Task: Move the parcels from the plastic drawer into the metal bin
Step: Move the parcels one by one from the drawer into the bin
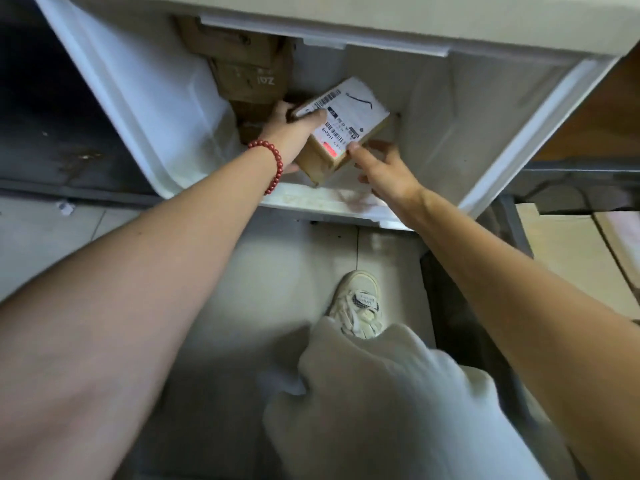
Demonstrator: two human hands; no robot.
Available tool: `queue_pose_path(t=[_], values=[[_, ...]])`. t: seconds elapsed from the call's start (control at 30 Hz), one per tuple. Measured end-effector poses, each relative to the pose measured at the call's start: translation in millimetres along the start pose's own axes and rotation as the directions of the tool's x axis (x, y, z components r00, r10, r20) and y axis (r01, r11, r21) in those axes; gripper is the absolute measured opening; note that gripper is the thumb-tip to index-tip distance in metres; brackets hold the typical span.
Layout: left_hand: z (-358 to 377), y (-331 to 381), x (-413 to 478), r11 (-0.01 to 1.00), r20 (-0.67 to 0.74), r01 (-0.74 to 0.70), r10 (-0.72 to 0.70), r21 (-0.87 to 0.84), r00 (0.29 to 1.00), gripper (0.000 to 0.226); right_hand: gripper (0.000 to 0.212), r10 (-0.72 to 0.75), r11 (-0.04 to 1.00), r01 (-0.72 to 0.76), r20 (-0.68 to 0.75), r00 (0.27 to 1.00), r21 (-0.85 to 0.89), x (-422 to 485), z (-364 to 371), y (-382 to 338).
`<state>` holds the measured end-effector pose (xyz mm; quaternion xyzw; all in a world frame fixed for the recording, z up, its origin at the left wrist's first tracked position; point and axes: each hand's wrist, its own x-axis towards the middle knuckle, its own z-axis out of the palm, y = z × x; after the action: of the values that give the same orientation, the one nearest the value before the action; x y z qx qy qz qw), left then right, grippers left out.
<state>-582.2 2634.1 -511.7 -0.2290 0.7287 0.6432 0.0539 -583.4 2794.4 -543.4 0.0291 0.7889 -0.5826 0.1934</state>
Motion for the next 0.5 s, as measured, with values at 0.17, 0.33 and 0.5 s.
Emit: queue_pose_path(t=[0.17,0.33,0.5], values=[[-21,2,-67,0.996,0.104,0.012,-0.003,-0.086,0.995,0.021,0.072,-0.018,0.994,0.021,-0.035,0.999,0.109,-59,-21,-18],[-48,9,-138,0.997,0.123,-0.010,0.019,-0.074,0.992,0.037,0.050,-0.076,0.991,0.077,-0.011,0.997,0.113,-125,-20,-27],[-75,18,-193,0.999,0.164,-0.029,0.034,-0.035,0.986,0.030,0.047,-0.068,0.957,0.070,-0.014,0.998,0.282,-184,-5,-32]])
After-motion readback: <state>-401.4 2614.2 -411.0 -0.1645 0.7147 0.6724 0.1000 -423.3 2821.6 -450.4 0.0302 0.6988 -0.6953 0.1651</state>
